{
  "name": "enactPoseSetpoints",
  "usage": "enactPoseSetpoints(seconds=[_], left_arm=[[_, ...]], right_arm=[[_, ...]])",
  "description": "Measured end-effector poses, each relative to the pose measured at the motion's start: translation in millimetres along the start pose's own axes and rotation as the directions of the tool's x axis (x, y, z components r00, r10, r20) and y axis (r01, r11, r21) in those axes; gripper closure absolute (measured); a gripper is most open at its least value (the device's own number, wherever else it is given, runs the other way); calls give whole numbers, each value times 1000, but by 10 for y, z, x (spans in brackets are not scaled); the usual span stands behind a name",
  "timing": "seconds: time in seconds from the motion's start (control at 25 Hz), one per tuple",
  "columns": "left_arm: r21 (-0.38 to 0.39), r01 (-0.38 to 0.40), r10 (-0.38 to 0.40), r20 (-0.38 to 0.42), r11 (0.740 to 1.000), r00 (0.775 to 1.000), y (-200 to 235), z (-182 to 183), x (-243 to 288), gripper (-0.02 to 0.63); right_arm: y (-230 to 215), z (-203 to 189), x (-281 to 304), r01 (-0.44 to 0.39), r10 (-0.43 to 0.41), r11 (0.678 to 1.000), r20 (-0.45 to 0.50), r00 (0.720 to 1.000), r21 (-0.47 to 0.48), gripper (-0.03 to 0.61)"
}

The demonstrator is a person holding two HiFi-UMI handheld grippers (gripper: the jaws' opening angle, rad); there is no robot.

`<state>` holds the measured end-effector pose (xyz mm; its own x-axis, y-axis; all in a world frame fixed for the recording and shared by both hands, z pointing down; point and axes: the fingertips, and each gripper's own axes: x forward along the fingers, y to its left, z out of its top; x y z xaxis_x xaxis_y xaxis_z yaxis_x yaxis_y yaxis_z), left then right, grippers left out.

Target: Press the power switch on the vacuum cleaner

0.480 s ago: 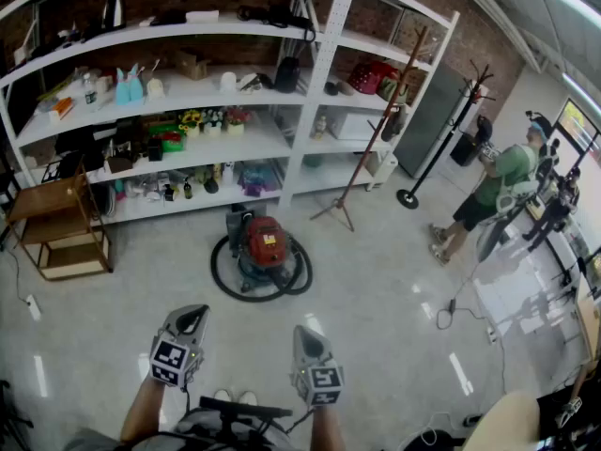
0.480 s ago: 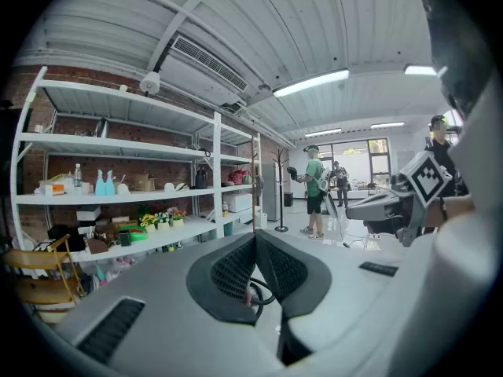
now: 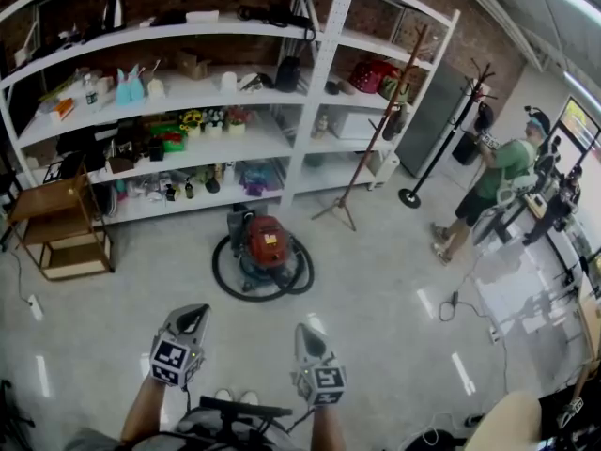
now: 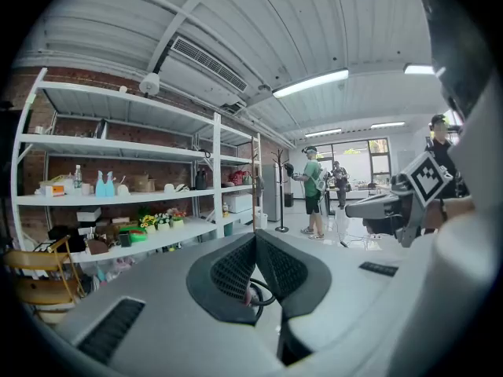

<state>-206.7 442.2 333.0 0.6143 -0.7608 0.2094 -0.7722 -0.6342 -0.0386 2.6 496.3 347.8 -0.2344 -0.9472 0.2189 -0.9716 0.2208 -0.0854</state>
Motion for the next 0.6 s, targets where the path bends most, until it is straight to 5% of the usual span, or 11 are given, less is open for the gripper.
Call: enactPoseSetpoints(seconds=[0.6], left_arm=[[16,9,-9,18,1000,1000,-157,24,178,606]], right_arm=[[-218,-32,11,-19,19,1000,3,1000,-6,567]])
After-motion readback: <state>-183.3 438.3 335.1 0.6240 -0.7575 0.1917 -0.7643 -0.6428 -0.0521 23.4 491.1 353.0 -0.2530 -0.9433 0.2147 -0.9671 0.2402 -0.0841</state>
